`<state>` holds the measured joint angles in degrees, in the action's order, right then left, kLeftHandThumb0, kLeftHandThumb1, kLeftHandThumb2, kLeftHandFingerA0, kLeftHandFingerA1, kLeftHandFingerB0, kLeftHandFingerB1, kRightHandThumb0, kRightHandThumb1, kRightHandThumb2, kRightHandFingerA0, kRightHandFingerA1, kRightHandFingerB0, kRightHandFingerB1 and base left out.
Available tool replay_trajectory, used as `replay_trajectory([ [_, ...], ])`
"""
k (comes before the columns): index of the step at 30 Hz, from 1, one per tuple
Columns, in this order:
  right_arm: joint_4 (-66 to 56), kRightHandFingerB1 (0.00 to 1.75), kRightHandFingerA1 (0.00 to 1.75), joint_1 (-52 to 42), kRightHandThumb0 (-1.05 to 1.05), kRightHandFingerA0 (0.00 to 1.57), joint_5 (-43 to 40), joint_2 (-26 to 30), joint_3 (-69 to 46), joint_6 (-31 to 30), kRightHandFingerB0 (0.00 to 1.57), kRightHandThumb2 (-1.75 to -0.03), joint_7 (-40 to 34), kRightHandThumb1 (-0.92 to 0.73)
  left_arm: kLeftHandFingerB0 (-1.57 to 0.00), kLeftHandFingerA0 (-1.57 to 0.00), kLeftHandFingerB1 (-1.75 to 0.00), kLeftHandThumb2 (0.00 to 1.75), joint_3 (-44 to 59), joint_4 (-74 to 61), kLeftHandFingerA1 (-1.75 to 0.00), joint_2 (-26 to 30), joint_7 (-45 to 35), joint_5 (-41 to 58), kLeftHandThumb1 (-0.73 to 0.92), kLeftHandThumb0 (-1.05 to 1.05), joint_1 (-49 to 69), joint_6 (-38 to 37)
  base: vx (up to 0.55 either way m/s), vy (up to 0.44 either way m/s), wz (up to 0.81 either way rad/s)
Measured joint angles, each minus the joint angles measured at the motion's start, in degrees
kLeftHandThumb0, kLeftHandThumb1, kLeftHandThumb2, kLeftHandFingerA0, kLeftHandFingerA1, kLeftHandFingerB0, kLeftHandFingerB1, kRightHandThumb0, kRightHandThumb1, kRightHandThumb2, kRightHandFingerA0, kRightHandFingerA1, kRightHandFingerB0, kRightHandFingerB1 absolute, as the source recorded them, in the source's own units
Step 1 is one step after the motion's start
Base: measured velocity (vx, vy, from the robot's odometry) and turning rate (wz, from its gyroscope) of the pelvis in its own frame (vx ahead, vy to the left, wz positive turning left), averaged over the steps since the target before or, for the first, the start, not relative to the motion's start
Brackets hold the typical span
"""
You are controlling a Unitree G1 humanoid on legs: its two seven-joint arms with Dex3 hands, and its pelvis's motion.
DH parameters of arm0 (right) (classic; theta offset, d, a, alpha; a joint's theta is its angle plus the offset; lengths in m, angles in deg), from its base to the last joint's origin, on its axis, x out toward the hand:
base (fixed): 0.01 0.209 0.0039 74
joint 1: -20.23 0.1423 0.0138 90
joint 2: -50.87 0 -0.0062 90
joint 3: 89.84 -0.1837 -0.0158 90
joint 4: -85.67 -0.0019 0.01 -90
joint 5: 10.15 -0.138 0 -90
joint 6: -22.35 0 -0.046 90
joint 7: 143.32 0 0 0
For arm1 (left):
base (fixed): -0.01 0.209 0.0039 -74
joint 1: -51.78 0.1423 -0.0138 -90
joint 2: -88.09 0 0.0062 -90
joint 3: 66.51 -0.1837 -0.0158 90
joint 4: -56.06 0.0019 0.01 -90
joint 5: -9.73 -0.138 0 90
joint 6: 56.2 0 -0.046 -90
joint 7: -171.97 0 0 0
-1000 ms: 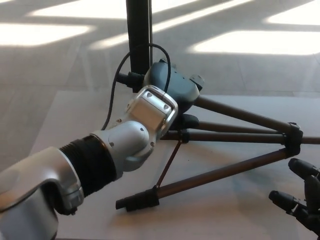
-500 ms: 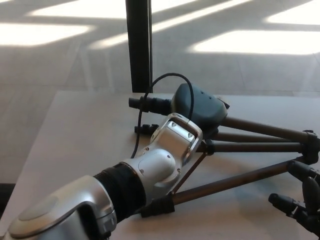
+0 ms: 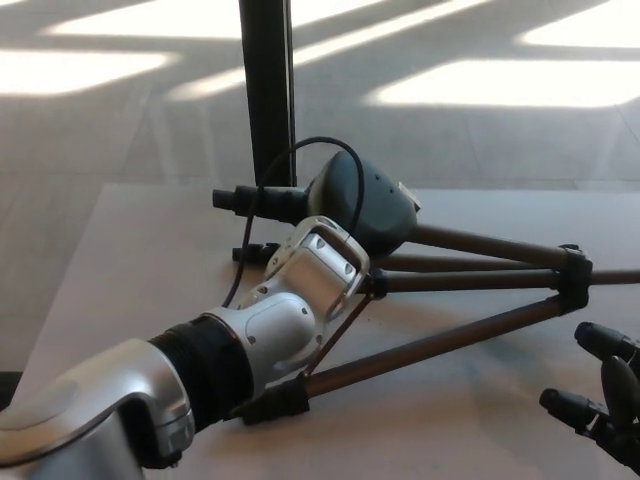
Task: Use both hands of the robot to pick up the tripod lying in the middle of the desk and make it stand upright on the desk
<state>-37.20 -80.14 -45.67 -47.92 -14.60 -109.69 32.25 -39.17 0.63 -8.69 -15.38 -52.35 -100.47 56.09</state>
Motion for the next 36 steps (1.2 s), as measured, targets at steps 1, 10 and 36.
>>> replay_trajectory([
  [1,0.0,0.41,0.62,0.0,-0.54,0.57,0.0,0.0,0.0,-0.1,0.53,-0.6,-0.1,-0.66,-0.73,-0.91,-0.92,0.66,0.2,-0.1,-1.46,0.1,-0.2,-0.2,0.73,-0.43,0.1,0.0,0.0,0.0,0.0],
  [10,0.9,0.41,0.58,3.1,-0.6,0.46,-2.2,-3.5,-0.3,-4.1,0.5,-0.6,-2.3,-0.64,-0.77,-0.91,-1.3,0.71,3.6,-0.4,-1.53,0.3,-4.8,-2.0,0.81,-0.46,0.3,0.3,0.0,0.0,0.0],
  [36,36.2,0.57,0.68,27.2,-0.55,0.21,-0.4,-20.6,3.4,-3.7,0.32,-0.59,-14.1,-0.63,-0.75,-0.88,-1.11,0.72,14.0,-3.2,-1.69,-2.3,-3.0,-1.7,0.71,-0.37,4.8,-0.9,0.0,0.0,0.0],
])
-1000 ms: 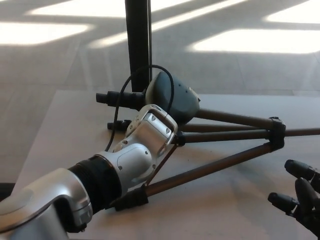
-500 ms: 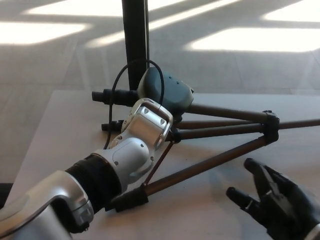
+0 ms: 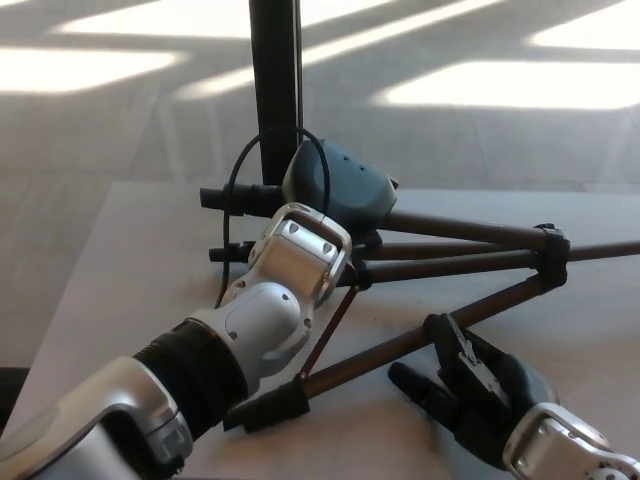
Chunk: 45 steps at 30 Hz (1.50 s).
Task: Use both hands of the robot to pick up the tripod lying in the middle of the desk and make it stand upright on the desk
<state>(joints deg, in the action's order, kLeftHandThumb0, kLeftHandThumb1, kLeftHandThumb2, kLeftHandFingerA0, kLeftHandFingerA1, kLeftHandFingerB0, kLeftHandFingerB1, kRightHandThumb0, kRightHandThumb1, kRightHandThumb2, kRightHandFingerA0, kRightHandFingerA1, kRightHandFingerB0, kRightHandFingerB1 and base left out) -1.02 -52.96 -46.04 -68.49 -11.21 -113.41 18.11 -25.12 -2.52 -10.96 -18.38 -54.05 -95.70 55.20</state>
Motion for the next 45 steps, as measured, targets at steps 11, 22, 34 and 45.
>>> replay_trajectory([
  [11,5.4,0.38,0.37,2.2,-0.53,0.02,0.1,-1.6,-1.6,6.9,0.04,-0.65,-1.9,-0.74,-0.8,-0.91,-1.12,0.73,1.3,-1.8,-1.66,2.5,0.9,-0.1,0.78,-0.42,-0.8,-3.5,0.0,0.0,0.0],
  [22,5.1,0.63,0.79,1.9,-0.64,0.21,-0.1,-1.4,-0.3,8.9,0.34,-0.59,-1.7,-0.66,-0.81,-0.9,-1.37,0.72,2.9,-2.0,-1.68,4.5,0.5,-0.1,0.78,-0.4,-1.9,-7.1,0.0,0.0,0.0],
  [34,2.3,0.67,0.73,-0.6,-0.73,0.29,0.5,0.3,3.5,10.2,0.28,-0.98,-2.3,-0.56,-0.85,-0.93,-1.23,0.74,3.2,-1.8,-1.66,4.5,0.5,0.0,0.71,-0.38,-2.2,-8.4,0.0,0.0,0.0],
  [45,2.7,0.67,0.81,-0.9,-0.63,0.21,-0.1,0.4,3.9,10.7,0.2,-0.62,-3.0,-0.75,-0.84,-0.93,-1.21,0.71,3.5,-1.6,-1.67,4.6,0.4,-0.2,0.65,-0.36,-3.5,-9.9,0.0,0.0,0.0],
])
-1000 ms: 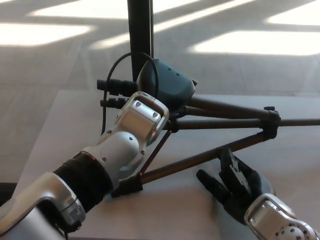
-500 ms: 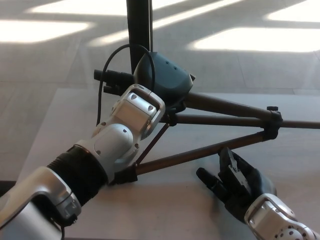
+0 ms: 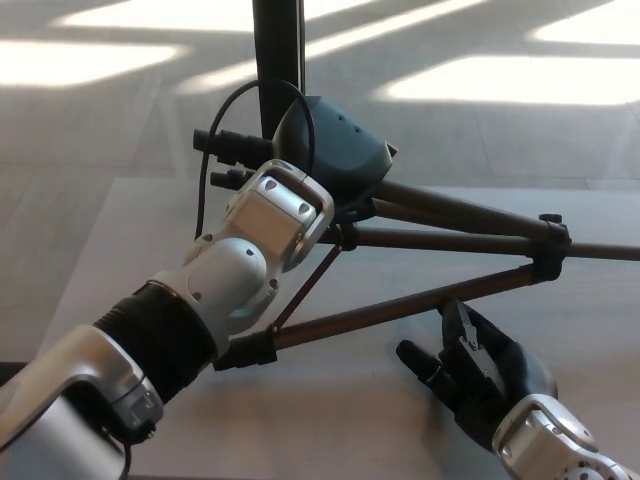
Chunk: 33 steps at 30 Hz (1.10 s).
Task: Use both hands of the robot to pick up the tripod lying in the middle of the desk and make it stand upright on the desk
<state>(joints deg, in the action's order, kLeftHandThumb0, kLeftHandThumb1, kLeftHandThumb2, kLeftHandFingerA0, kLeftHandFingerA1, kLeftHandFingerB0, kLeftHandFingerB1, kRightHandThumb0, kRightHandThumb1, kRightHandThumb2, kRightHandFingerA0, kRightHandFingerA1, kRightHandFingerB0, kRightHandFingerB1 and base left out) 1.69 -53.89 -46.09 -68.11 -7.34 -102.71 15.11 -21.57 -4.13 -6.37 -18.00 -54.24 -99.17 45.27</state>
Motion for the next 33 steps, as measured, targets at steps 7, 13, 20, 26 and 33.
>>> replay_trajectory([
  [7,-0.7,0.69,0.9,-0.2,-0.66,0.19,-0.2,0.0,0.2,0.2,0.15,-0.61,-1.5,-0.76,-0.81,-0.93,-1.37,0.76,0.0,0.5,-1.7,0.8,0.0,-0.1,0.67,-0.35,-1.8,-1.2,0.0,0.0,0.0],
  [13,-1.5,0.71,0.94,-0.3,-0.65,0.21,-0.3,0.0,0.4,0.6,0.15,-0.6,-3.2,-0.73,-0.8,-0.94,-1.41,0.75,0.0,1.5,-1.7,2.2,0.0,-0.1,0.69,-0.39,-4.5,-2.2,0.0,0.0,0.0],
  [20,-2.4,0.62,0.75,-0.8,-0.73,0.21,-0.4,0.2,0.8,0.8,0.13,-0.92,-4.8,-0.56,-0.9,-1.19,-1.08,1.02,0.0,2.5,-1.33,2.6,-0.1,-0.2,0.54,-0.44,-6.0,-2.9,0.0,0.0,0.0],
  [26,-1.2,0.0,0.04,-0.9,-1.05,0.0,-2.0,0.2,-0.2,1.0,0.0,-1.0,-4.4,-0.61,-0.83,-0.92,-1.33,0.77,0.4,2.5,-1.7,2.6,-0.7,-0.1,0.64,-0.38,-7.1,-4.0,0.0,0.0,0.0],
  [33,3.9,0.0,0.0,1.7,-0.97,0.0,-5.2,-0.8,-4.2,1.8,0.0,-0.59,-1.9,-0.62,-0.83,-0.92,-1.22,0.78,1.2,1.5,-1.69,2.1,-1.1,-0.2,0.63,-0.34,-7.7,-4.2,0.0,0.0,0.0],
])
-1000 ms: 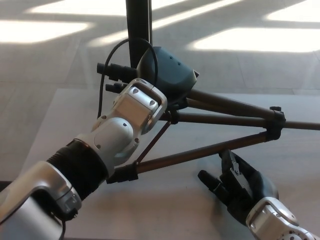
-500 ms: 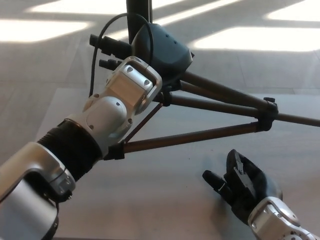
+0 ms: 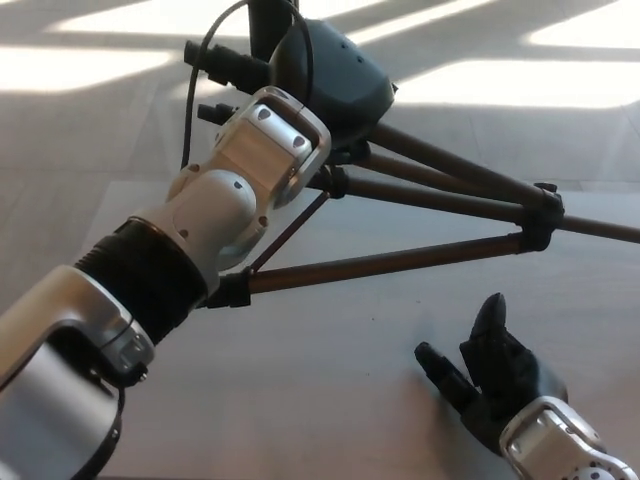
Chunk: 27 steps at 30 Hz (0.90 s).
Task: Use both hands of the robot to pick up the tripod lying in the middle of the desk and make it stand upright on the desk
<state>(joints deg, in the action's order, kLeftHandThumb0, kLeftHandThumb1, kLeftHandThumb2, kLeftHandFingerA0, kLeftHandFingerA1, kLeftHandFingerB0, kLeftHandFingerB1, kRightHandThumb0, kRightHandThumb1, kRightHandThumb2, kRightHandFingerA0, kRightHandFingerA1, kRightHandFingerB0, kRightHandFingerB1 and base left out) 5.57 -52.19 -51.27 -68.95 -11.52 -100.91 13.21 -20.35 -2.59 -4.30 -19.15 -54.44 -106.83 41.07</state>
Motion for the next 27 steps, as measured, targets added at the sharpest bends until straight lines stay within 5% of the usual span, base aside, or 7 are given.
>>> replay_trajectory([
  [1,0.9,0.0,0.0,0.7,-0.98,0.0,-0.1,-0.3,-0.5,0.2,0.0,-0.6,0.3,-0.62,-0.86,-1.17,-0.99,1.01,0.0,-0.2,-1.29,-0.2,0.0,0.0,0.5,-0.36,0.1,0.0,0.0,0.0,0.0],
  [12,13.5,0.0,0.03,11.2,-1.05,0.0,-0.9,0.4,-3.0,1.6,0.0,-1.03,2.2,-0.74,-0.84,-0.95,-1.11,0.76,0.0,-2.4,-1.71,-0.8,-0.6,0.0,0.61,-0.32,2.1,0.0,0.0,0.0,0.0],
  [17,21.7,0.0,0.0,19.1,-1.0,0.0,1.9,3.6,2.8,-0.5,0.0,-0.63,4.0,-0.71,-0.87,-0.94,-1.01,0.83,1.0,-4.2,-1.67,-1.1,-1.0,0.0,0.57,-0.28,3.5,0.0,0.0,0.0,0.0],
  [18,23.1,0.17,0.12,20.4,-1.05,0.0,2.6,3.7,3.0,-0.6,0.0,-1.0,4.1,-0.58,-0.88,-0.97,-0.99,0.78,1.6,-4.8,-1.64,-1.1,-1.1,0.0,0.57,-0.29,3.9,0.1,0.0,0.0,0.0],
  [21,24.9,0.0,0.0,21.6,-1.0,0.0,3.0,2.0,0.1,0.9,0.0,-0.61,3.0,-0.69,-0.84,-0.94,-1.17,0.77,2.5,-5.4,-1.71,-1.3,-1.1,0.0,0.62,-0.32,4.6,0.5,0.0,0.0,0.0],
  [23,25.7,0.16,0.18,22.0,-1.05,0.0,3.2,1.5,-1.1,1.8,0.0,-1.0,2.3,-0.59,-0.85,-0.94,-1.15,0.78,2.8,-5.6,-1.71,-1.5,-1.1,-0.1,0.6,-0.31,5.2,0.8,0.0,0.0,0.0],
  [27,26.1,0.21,0.24,22.4,-0.77,0.0,3.4,1.5,-3.8,2.2,0.0,-0.84,1.9,-0.43,-0.82,-0.92,-1.05,0.77,3.4,-5.9,-1.7,-1.7,-1.2,-0.2,0.63,-0.31,5.9,1.3,0.0,0.0,0.0],
])
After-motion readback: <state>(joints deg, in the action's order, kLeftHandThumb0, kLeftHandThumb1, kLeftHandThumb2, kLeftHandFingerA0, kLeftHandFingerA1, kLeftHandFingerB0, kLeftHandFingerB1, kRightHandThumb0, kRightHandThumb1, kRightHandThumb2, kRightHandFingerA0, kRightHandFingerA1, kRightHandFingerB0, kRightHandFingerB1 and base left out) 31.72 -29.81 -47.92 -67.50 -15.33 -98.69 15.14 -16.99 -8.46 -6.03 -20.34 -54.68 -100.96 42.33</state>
